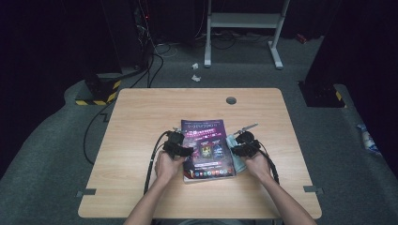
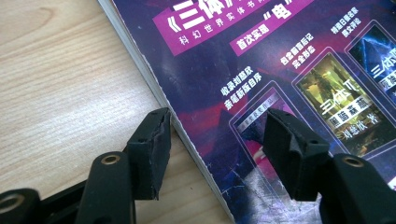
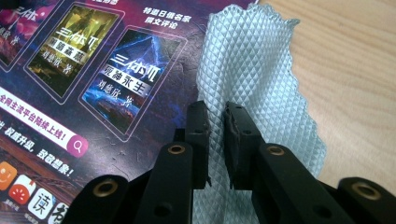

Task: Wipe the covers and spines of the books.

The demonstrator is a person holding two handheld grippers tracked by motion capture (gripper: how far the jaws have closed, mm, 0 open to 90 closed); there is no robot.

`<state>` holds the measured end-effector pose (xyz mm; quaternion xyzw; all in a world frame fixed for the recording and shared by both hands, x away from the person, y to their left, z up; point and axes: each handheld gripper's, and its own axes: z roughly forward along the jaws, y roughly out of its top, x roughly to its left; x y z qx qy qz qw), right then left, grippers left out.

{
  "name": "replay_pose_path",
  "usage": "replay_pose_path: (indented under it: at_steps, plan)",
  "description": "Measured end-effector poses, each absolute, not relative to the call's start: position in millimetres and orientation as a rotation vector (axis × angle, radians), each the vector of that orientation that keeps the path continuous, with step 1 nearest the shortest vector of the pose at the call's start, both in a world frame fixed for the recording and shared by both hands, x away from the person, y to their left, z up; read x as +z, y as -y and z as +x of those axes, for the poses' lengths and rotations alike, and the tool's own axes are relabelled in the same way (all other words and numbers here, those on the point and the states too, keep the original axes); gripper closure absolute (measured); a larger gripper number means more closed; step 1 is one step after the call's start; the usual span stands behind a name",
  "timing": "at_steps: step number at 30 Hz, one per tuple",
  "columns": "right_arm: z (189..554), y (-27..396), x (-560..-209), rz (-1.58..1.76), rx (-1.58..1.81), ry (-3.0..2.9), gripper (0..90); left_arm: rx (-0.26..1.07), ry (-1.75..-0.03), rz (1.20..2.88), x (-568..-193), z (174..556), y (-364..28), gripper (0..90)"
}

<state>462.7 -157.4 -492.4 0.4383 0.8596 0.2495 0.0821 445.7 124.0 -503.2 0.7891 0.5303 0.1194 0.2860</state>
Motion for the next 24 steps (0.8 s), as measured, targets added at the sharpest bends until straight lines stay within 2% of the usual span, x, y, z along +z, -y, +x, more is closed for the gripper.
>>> replay_pose_path:
  at_steps: [4,9,12,18,24]
  plan:
    - [454,159,-492,1.285,0.742,-2.577,80.5,0.326,-1.419,2.101,-503,445,-123,43.0]
    - [419,167,-492,1.238,0.76,-2.632,80.5,0.358,-1.413,2.119,-502,443,-121,43.7]
    - [413,167,-491,1.216,0.751,-2.637,80.5,0.343,-1.416,2.114,-503,444,-122,43.7]
    - [438,163,-492,1.274,0.76,-2.596,80.5,0.338,-1.419,2.109,-503,444,-122,43.7]
    - [429,163,-492,1.25,0.747,-2.612,80.6,0.339,-1.42,2.112,-503,444,-122,43.8]
